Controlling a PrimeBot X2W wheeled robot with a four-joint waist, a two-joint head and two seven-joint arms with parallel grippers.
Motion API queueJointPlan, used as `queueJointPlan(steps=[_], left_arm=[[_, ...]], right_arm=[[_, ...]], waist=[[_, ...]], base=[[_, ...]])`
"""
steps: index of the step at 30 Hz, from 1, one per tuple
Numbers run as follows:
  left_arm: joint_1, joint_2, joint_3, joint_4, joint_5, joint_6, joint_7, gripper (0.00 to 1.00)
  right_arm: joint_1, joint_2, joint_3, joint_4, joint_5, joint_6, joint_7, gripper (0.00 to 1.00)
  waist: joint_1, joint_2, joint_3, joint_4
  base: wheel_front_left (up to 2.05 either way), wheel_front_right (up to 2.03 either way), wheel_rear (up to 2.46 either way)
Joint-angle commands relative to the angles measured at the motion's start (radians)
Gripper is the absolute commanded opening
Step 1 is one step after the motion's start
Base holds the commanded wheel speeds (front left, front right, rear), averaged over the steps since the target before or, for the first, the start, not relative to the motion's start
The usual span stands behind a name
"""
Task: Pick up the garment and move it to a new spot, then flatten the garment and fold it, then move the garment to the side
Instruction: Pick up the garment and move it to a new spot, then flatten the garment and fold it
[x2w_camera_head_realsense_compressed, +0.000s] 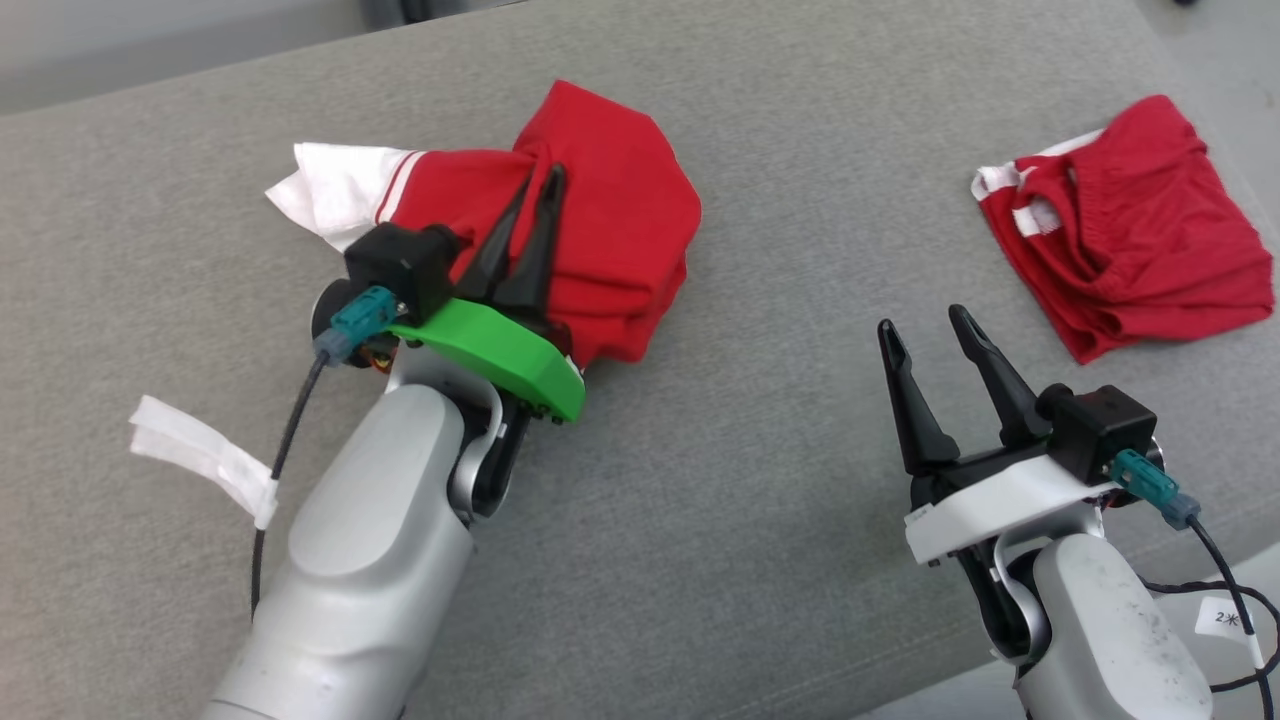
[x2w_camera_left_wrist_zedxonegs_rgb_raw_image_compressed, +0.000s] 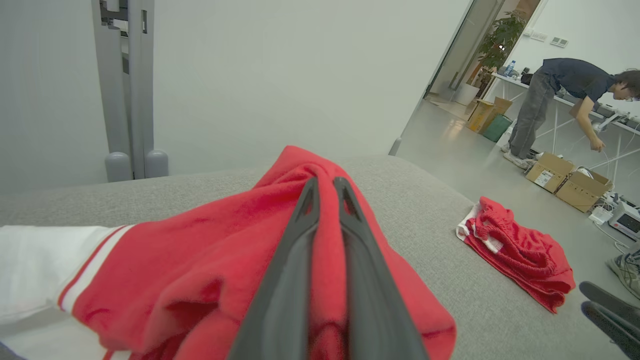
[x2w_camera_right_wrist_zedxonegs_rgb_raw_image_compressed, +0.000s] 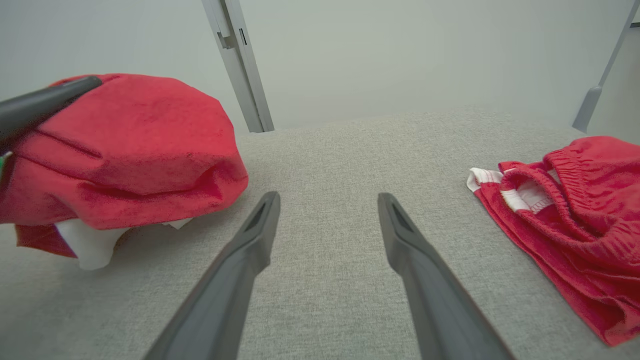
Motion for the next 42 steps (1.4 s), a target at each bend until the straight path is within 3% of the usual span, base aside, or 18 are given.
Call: queueJointPlan(steps=[1,2,3,8,16,29,33,42], left_arm=[[0.025,0.005,-0.017,0.019,0.008,-0.001,-0.003,0.00],[0.031,0.004,-0.028,0.035,0.010,-0.001,-0.003,0.36],[0.030,0.003,-0.032,0.043,0.018,0.002,-0.003,1.00],[0.092,0.003,0.010,0.041,0.056,0.045,-0.003,1.00],[0.273,0.019,0.212,-0.044,0.167,0.102,-0.002,1.00],[0.586,0.005,0.453,-0.196,0.313,0.077,-0.002,1.00],[0.669,0.001,0.490,-0.236,0.333,0.073,-0.002,1.00],[0.723,0.001,0.438,-0.265,0.276,0.093,-0.002,1.00]], right_arm=[[0.016,-0.001,0.003,0.004,0.008,-0.002,0.000,1.00],[0.018,-0.001,0.003,0.004,0.009,-0.002,0.000,1.00],[0.019,-0.001,0.003,0.004,0.011,-0.002,0.000,1.00],[0.035,-0.001,-0.012,0.014,0.010,-0.002,0.000,1.00],[0.061,-0.002,-0.035,0.032,-0.028,-0.002,0.000,1.00],[0.124,-0.002,-0.070,0.073,-0.083,-0.002,0.000,1.00],[0.148,-0.002,-0.075,0.089,-0.089,-0.002,0.000,1.00],[0.156,-0.002,-0.079,0.105,-0.107,-0.002,0.000,1.00]], waist=[[0.0000,0.0000,-0.010,-0.095],[0.0000,0.0000,-0.010,-0.099],[0.0000,0.0000,-0.010,-0.101],[0.0000,0.0000,-0.033,-0.075],[0.0000,0.0000,-0.097,0.027],[0.0000,0.0000,-0.197,0.187],[0.0000,0.0000,-0.230,0.209],[0.0000,0.0000,-0.234,0.241]], base=[[0.00,0.00,0.00],[0.00,0.00,0.00],[0.00,0.00,0.00],[0.00,0.00,0.00],[0.00,0.00,0.00],[0.00,0.00,0.00],[0.00,0.00,0.00],[0.00,0.00,0.00]])
